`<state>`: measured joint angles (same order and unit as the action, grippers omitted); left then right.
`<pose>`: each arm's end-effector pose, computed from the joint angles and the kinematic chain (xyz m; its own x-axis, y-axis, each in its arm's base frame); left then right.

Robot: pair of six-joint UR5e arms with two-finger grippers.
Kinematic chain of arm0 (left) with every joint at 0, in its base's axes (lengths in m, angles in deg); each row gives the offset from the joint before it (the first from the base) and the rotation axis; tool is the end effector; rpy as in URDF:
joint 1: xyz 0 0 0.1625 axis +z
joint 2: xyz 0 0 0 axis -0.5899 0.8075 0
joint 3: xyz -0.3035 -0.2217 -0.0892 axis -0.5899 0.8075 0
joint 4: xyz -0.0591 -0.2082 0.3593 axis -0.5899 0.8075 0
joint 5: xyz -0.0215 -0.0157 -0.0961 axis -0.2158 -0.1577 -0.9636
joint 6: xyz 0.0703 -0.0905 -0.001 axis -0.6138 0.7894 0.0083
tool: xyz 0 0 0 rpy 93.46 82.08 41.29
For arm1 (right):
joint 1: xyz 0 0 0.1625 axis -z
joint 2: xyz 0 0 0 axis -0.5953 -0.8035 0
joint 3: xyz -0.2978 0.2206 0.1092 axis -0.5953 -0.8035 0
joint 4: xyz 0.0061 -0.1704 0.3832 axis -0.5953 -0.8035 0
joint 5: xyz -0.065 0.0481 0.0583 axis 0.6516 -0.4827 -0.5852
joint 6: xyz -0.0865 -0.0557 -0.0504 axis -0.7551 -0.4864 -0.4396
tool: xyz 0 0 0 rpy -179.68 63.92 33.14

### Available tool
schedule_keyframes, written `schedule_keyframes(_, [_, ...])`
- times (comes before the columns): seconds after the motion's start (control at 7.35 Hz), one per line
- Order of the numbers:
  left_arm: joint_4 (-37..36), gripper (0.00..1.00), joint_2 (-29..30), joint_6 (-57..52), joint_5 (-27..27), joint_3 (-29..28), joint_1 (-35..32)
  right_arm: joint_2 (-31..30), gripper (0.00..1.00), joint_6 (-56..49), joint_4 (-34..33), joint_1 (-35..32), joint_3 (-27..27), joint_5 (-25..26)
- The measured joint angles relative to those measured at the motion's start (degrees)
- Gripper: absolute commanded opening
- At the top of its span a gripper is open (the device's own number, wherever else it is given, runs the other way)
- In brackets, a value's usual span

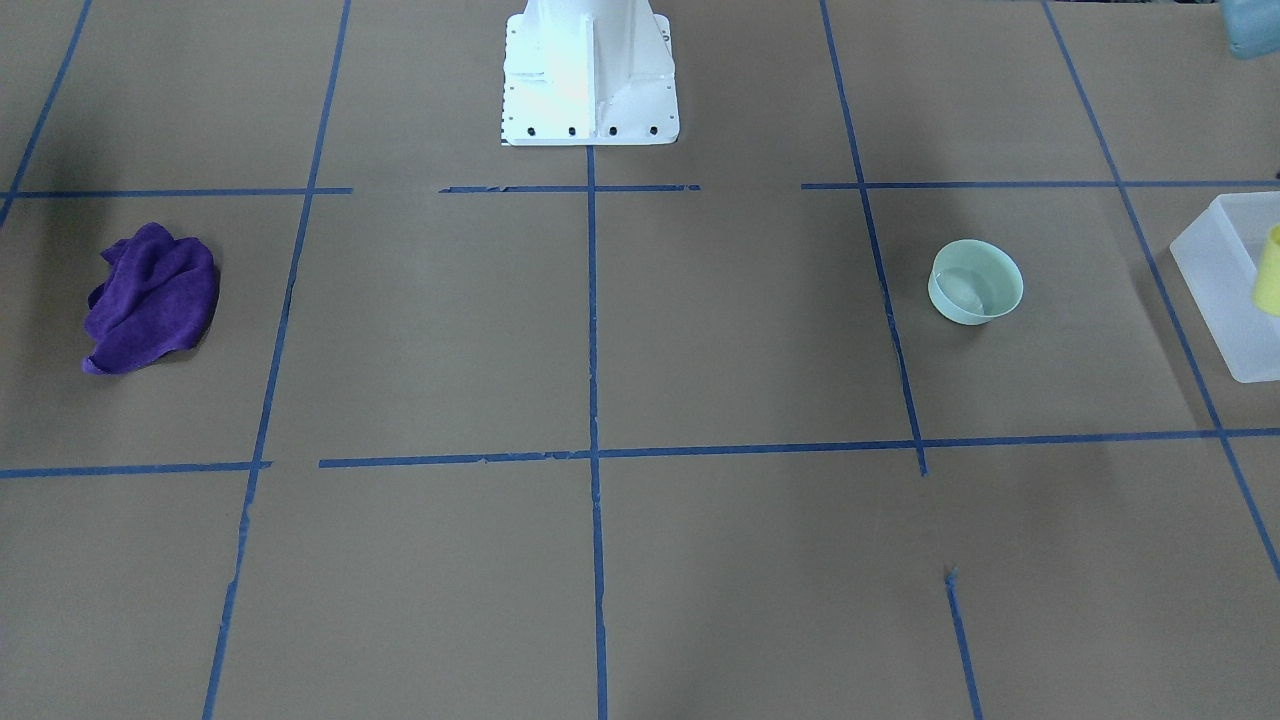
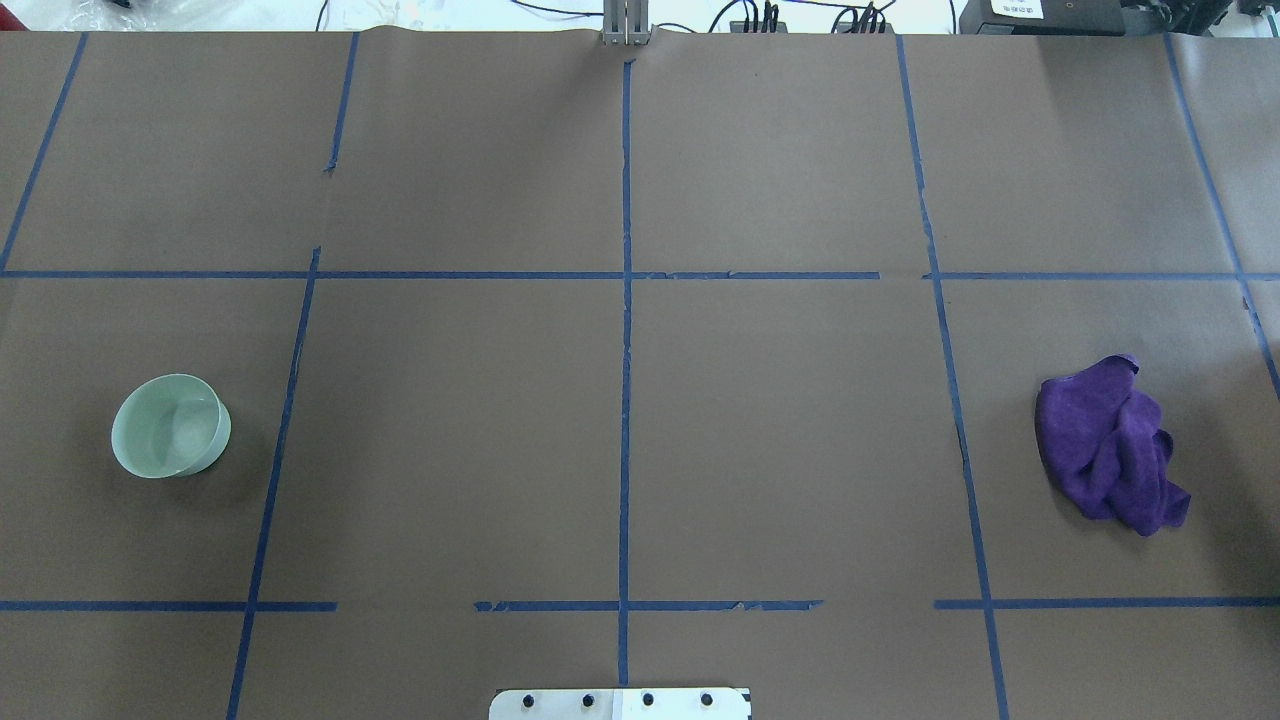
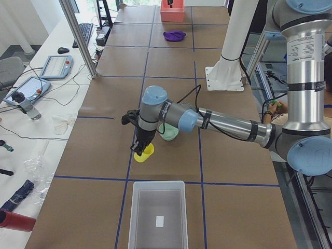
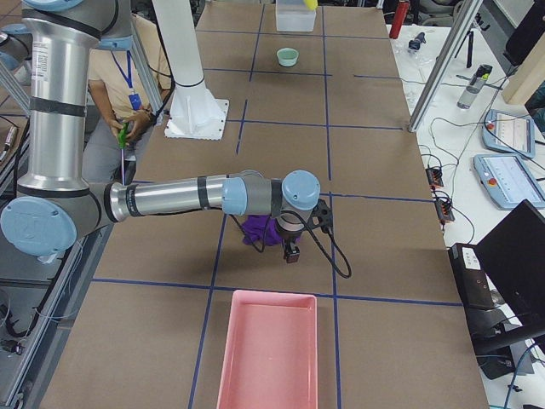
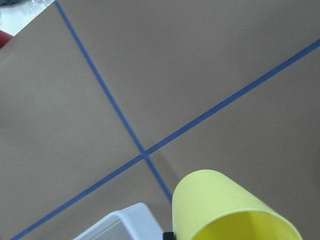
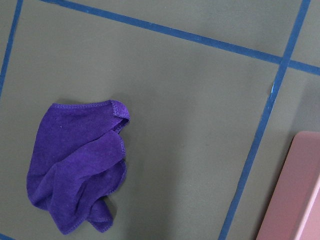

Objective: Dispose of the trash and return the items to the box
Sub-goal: 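Release the cup in the clear bin and move the right gripper toward the purple cloth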

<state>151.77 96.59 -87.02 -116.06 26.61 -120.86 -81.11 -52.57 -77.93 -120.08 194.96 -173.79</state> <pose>-0.0354 -0.4828 0.5521 0.7809 0.5543 -0.2880 -0.3828 0.7890 0.4805 -0.0056 -0.4449 0.5598 0.5883 -0.2783 0.7592 0.2407 0.9566 0.1642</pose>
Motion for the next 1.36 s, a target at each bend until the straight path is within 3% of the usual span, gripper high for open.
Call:
schedule_keyframes(0.27, [4.59,0.0,-0.36,-9.1,-0.64,-11.64,-4.01,-0.02,1.0,-0.05,-0.02,0.21,-0.01,-0.01])
schedule_keyframes(0.54, [7.37,0.0,-0.19,-9.62,-8.99,-21.49,-4.49,-0.03,1.0,-0.06,-0.02,0.46,-0.07,-0.01])
schedule_keyframes(0.68, [9.29,0.4,-0.08,-9.35,-12.59,-24.74,-4.49,-0.03,1.0,-0.06,-0.02,0.59,-0.14,-0.01])
schedule_keyframes(0.82, [10.39,0.67,-0.07,-9.23,-15.14,-26.32,-4.5,-0.03,1.0,-0.06,-0.02,0.78,-0.19,-0.01])
schedule_keyframes(0.95, [10.88,0.8,-0.07,-9.21,-16.35,-26.76,-4.5,-0.03,1.0,-0.06,-0.02,0.92,-0.19,-0.01])
schedule_keyframes(1.36, [10.59,0.84,0.27,-5.92,-18.78,-22.97,-4.69,-0.06,1.0,0.21,1.21,2.56,0.16,-0.01])
